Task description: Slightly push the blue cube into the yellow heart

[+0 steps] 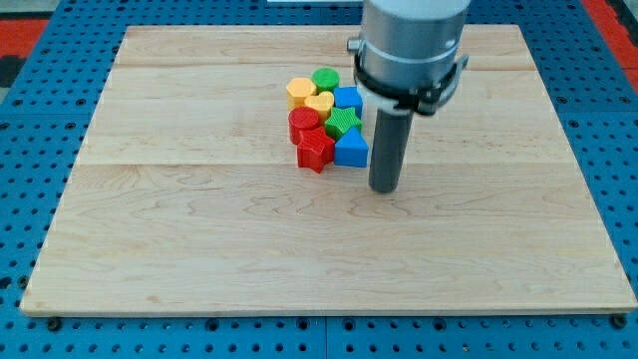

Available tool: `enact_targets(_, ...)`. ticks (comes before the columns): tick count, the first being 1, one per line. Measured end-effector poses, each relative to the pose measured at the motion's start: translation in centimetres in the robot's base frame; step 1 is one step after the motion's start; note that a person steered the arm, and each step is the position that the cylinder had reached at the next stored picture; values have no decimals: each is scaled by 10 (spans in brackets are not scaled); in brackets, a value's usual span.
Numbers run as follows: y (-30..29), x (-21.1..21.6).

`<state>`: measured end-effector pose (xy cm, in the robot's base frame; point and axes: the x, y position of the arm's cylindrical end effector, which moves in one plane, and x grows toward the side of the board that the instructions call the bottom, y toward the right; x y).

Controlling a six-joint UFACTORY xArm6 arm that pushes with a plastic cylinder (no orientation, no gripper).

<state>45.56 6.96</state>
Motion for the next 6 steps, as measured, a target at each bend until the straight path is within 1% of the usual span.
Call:
enact_targets(1, 0, -61)
enact_targets(2, 0, -61)
enact_targets(3, 0, -77)
enact_targets(4, 0, -112)
enact_targets(6, -12, -108)
